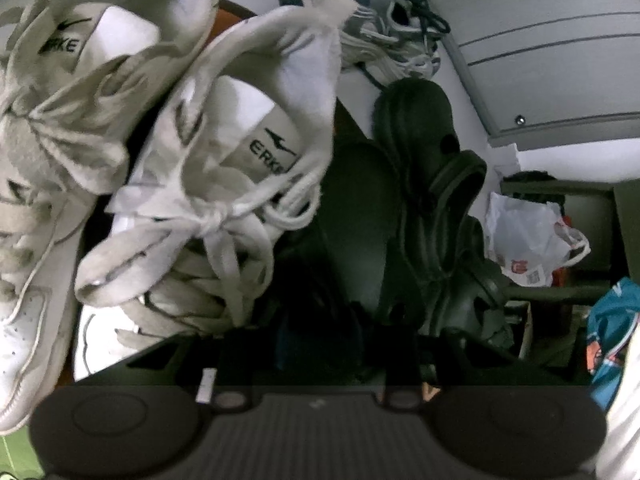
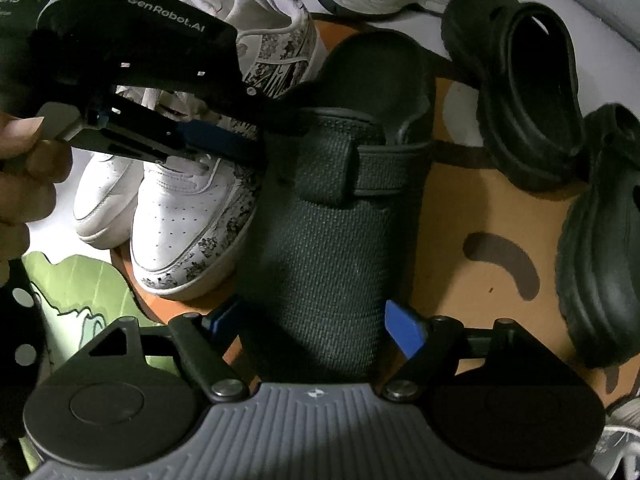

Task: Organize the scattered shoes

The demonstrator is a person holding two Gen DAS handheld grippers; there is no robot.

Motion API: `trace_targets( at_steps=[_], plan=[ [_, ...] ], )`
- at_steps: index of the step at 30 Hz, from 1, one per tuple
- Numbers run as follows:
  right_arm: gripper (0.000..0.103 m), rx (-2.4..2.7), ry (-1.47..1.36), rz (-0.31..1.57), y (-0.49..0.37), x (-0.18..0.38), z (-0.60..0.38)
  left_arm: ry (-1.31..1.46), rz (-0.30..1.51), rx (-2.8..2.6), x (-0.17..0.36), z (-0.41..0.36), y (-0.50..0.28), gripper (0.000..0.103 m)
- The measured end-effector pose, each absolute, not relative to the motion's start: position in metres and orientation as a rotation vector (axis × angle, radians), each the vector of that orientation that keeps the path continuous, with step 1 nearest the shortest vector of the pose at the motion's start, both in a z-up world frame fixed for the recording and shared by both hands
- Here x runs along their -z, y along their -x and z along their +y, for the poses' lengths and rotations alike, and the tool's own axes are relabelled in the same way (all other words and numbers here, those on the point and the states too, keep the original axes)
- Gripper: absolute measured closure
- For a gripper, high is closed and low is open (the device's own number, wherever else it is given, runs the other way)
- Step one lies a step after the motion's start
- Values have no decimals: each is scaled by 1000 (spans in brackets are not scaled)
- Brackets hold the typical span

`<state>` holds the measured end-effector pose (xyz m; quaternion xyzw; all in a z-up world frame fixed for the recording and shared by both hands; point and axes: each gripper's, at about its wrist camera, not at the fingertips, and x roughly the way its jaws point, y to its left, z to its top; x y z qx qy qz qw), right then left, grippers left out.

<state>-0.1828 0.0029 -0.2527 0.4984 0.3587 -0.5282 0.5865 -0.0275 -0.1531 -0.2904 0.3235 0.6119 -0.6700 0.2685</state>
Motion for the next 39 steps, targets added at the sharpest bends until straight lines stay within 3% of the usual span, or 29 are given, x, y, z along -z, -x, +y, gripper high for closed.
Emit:
trace_targets(
  at_steps=[19, 23, 26, 29, 33, 39],
  plan=[
    [22, 1133, -1219, 762, 165, 260, 4, -891, 1593, 1774, 290, -158, 12, 69],
    [23, 1125, -1231, 730, 175, 258, 9, -900, 1609, 1780, 288, -158, 12, 65],
    [23, 1144, -1196, 732, 185, 250, 13, -900, 1591, 1807, 282, -156, 10, 51],
    [23, 1204, -1173, 741, 203, 240, 17, -883, 1600, 1825, 280, -154, 6, 45],
    [39, 1263, -1171, 737, 227, 235, 17, -851, 1621, 1858, 277, -152, 3, 42],
    [44, 1391, -1151, 735, 265, 229, 13, -848, 1484, 2059, 260, -146, 8, 37]
  ],
)
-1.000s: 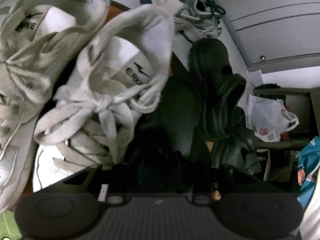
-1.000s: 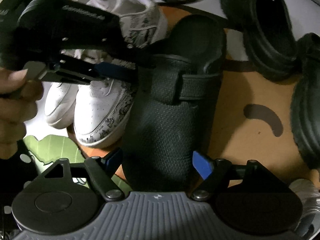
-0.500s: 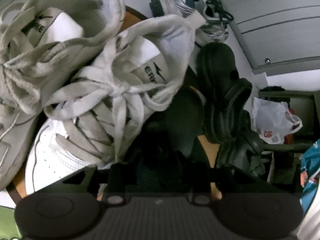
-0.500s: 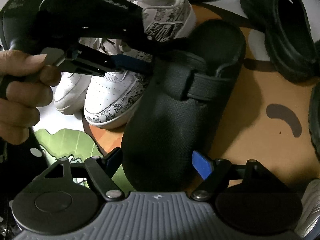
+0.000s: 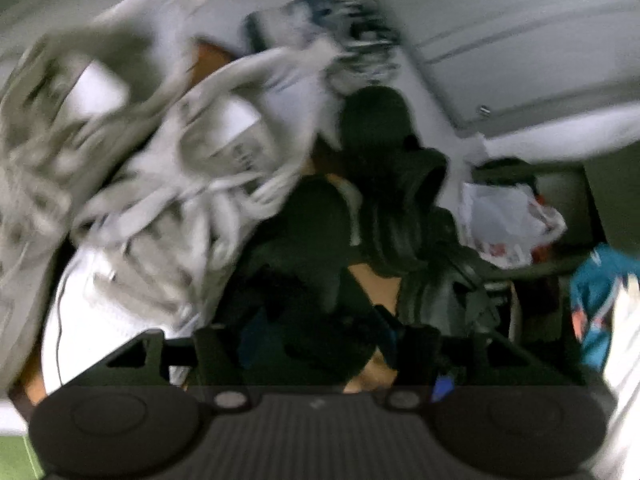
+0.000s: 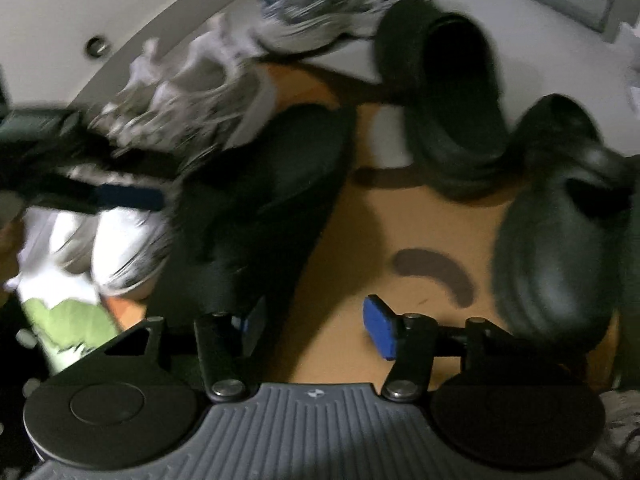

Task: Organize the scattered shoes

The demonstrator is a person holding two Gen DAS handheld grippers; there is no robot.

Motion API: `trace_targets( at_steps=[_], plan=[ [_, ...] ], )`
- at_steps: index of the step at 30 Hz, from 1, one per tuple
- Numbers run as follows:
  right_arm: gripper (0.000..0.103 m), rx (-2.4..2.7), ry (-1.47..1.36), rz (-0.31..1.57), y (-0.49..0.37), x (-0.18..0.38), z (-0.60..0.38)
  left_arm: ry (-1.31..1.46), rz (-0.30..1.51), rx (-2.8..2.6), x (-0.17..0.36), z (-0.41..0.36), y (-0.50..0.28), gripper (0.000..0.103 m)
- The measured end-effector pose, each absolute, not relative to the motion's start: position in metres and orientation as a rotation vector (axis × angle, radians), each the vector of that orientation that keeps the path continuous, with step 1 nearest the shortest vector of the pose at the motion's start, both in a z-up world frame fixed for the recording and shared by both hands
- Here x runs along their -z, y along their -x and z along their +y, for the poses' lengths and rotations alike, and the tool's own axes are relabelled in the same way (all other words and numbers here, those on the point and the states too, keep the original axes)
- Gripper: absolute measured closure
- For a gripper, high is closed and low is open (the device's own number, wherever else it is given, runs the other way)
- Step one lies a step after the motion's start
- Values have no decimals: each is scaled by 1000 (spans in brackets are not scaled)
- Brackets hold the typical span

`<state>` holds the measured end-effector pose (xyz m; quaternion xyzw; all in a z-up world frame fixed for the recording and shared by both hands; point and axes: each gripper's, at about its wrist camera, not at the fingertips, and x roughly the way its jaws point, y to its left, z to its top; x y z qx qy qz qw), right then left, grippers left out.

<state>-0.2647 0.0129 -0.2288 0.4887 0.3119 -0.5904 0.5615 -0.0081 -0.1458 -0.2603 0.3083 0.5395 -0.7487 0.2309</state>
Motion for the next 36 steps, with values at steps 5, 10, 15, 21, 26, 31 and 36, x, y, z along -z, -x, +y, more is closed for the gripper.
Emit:
trace_targets(
  at_steps=[5, 10, 15, 21, 26, 31, 36],
  plan=[
    [53, 1510, -1117, 777, 287, 237, 0, -837, 1531, 2065, 265, -146, 7, 37],
    [56, 1576, -1108, 798, 297, 253, -22, -807, 1490, 2134, 256, -143, 9, 36],
    [56, 1628, -1149, 810, 307, 274, -40, -832, 1531, 2127, 263, -144, 16, 36],
    [56, 1690, -1169, 837, 313, 291, -61, -834, 1468, 2190, 254, -143, 24, 36],
    [56, 1740, -1219, 846, 320, 302, -71, -826, 1542, 2144, 263, -145, 21, 36],
    [58, 1794, -1239, 828, 333, 308, -73, -814, 1554, 2146, 261, -148, 20, 36],
    [59, 1826, -1241, 820, 342, 310, -73, -798, 1571, 2131, 264, -146, 17, 36]
  ],
)
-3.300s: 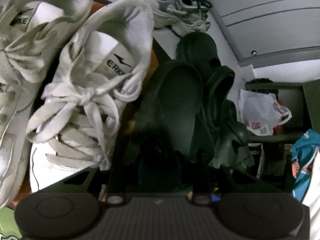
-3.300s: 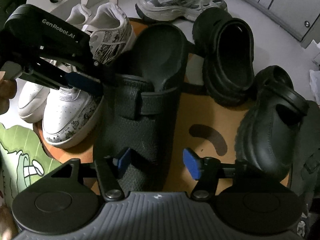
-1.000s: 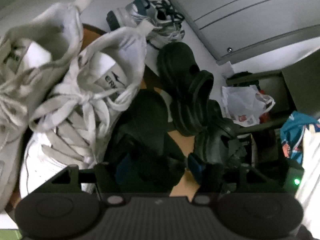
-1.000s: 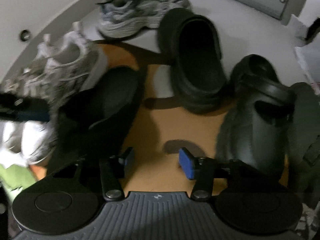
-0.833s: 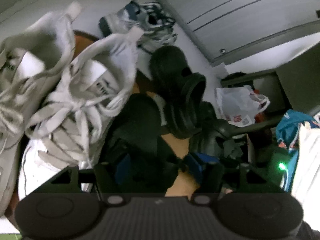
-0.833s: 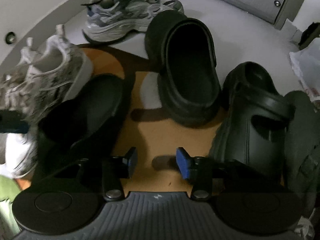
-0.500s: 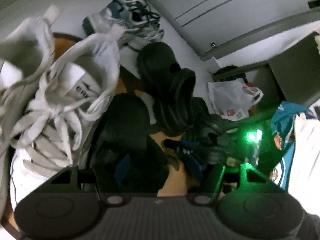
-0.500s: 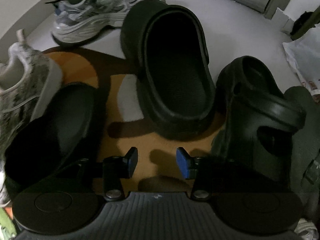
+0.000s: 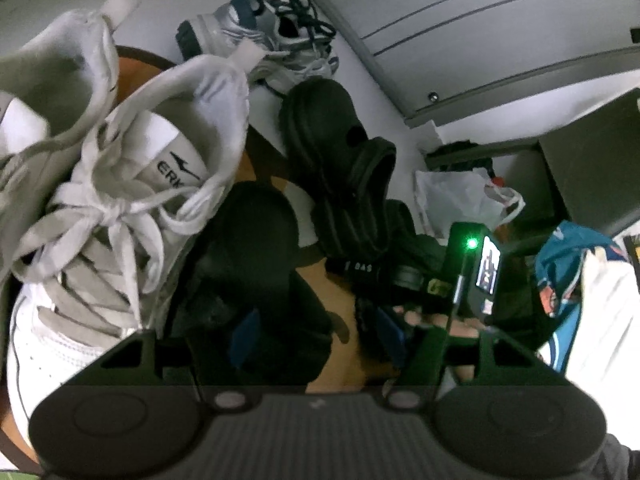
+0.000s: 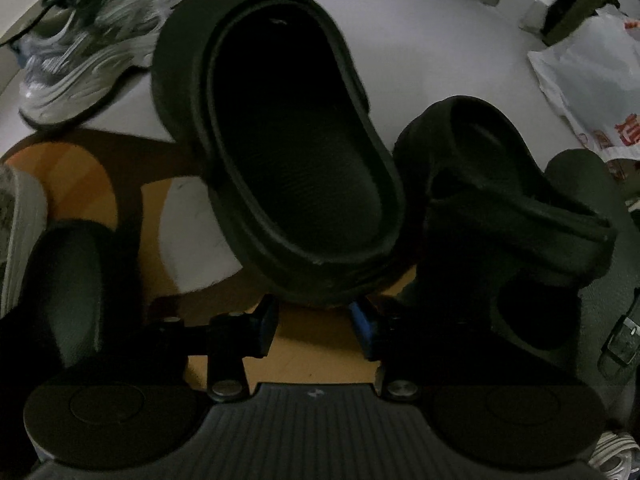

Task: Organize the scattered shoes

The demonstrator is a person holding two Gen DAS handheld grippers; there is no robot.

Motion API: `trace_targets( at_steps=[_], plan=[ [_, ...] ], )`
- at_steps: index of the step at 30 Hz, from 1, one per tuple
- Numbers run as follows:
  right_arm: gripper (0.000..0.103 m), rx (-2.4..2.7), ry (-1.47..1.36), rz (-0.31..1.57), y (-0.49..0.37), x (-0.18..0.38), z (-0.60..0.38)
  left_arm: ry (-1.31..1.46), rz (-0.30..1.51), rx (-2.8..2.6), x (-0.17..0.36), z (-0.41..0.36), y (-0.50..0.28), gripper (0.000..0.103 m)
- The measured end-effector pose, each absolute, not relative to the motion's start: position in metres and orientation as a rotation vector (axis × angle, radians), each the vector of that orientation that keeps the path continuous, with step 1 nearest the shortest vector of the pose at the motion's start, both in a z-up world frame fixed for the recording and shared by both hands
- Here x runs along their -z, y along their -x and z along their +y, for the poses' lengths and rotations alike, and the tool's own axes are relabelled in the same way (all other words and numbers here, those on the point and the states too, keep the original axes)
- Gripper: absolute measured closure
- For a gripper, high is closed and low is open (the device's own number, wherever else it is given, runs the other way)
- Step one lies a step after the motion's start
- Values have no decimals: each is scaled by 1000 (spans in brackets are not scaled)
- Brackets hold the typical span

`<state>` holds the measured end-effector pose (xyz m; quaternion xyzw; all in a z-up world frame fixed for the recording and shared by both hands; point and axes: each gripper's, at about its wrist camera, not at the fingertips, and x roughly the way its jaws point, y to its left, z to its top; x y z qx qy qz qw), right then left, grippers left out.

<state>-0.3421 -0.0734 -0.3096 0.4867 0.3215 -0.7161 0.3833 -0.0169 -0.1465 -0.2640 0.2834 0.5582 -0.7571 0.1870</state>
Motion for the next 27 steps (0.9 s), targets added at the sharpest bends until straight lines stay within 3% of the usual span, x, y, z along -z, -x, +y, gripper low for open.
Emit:
trace_targets(
  at_steps=[11, 27],
  plan=[
    [60, 1876, -1131, 844, 336, 298, -61, -809, 1529, 2125, 269, -144, 17, 36],
    [59, 1813, -1033, 780, 310, 198, -3, -759, 1450, 2151, 252, -147, 8, 36]
  ],
)
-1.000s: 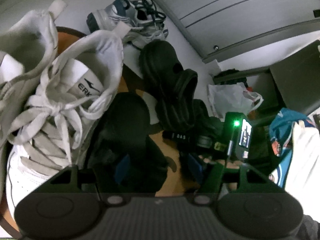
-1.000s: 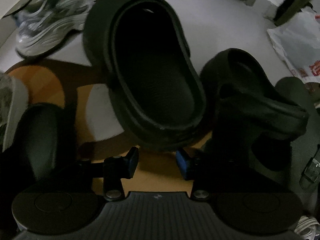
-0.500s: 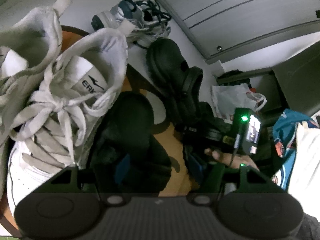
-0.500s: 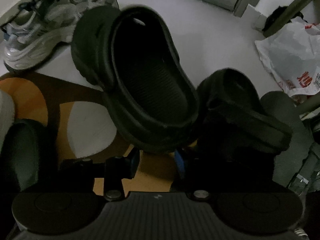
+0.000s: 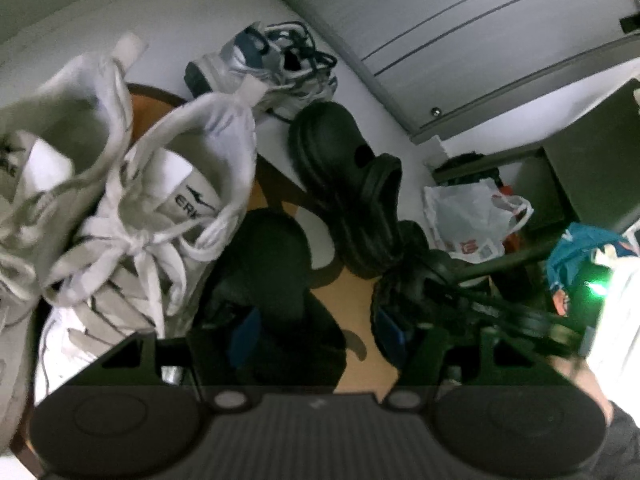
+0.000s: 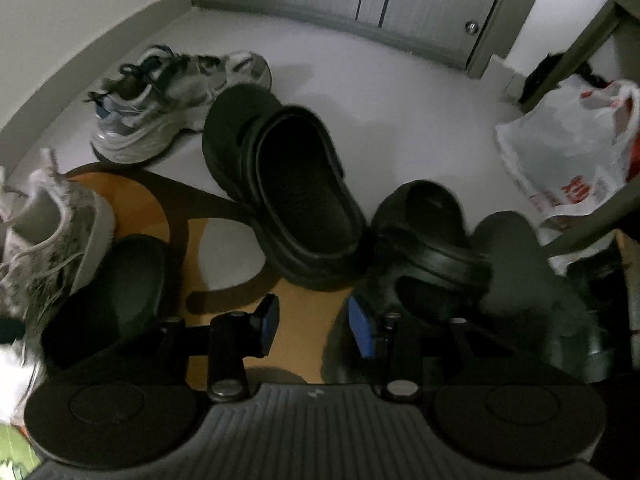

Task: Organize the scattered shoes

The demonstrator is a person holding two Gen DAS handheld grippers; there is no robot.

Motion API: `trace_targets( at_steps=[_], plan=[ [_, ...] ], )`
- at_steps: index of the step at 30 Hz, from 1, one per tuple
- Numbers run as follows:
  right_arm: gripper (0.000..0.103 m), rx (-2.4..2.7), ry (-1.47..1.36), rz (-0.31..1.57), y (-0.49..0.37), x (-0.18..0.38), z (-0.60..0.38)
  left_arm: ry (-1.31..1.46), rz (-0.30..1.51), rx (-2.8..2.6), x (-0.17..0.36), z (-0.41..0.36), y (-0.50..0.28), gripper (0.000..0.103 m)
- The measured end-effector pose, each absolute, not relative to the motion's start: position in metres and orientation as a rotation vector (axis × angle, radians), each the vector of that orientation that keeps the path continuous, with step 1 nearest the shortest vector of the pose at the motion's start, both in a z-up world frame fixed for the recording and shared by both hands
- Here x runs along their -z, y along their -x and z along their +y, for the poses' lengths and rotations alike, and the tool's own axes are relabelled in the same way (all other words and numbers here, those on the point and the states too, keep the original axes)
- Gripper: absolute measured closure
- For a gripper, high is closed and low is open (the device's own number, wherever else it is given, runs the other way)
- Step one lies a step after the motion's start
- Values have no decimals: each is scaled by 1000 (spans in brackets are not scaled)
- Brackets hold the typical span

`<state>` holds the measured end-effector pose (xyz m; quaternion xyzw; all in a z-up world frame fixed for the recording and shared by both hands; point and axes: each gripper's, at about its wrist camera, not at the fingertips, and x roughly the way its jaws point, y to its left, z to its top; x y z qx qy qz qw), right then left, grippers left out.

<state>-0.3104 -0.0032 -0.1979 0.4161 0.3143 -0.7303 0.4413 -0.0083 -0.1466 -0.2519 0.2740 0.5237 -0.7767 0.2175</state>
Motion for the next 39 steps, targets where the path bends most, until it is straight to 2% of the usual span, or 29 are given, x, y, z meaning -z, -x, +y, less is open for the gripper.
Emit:
trace_targets(
  at_steps=[11, 13, 15, 21, 26, 29, 32, 34, 37, 39],
  plan=[
    [57, 1968, -1031, 696, 338, 121, 81, -815, 1395, 2222, 239, -129, 21, 36],
    [45, 2002, -1014, 705, 340, 107, 95, -842, 1361, 2245, 235, -128, 27, 36],
    [40, 2016, -1006, 702, 342, 98, 107, -865, 1323, 2264, 228, -129, 35, 36],
    [36, 2009, -1024, 684, 344, 91, 139, -896, 1265, 2295, 205, -130, 60, 36],
    [36, 1940, -1081, 763, 340, 91, 147, -950, 1224, 2316, 189, -126, 89, 36],
    [26, 1870, -1043, 801, 331, 78, 152, -1014, 1187, 2351, 183, -118, 118, 36],
    [23, 1820, -965, 867, 321, 68, 158, -1066, 1122, 2387, 178, -111, 150, 36],
    [22, 1817, -960, 841, 321, 66, 163, -1090, 1090, 2418, 174, -104, 176, 36],
    [22, 1805, -985, 805, 325, 65, 166, -1175, 1099, 2469, 174, -93, 214, 28],
    [22, 1798, -993, 810, 328, 64, 167, -1209, 1133, 2496, 174, -90, 235, 27]
  ],
)
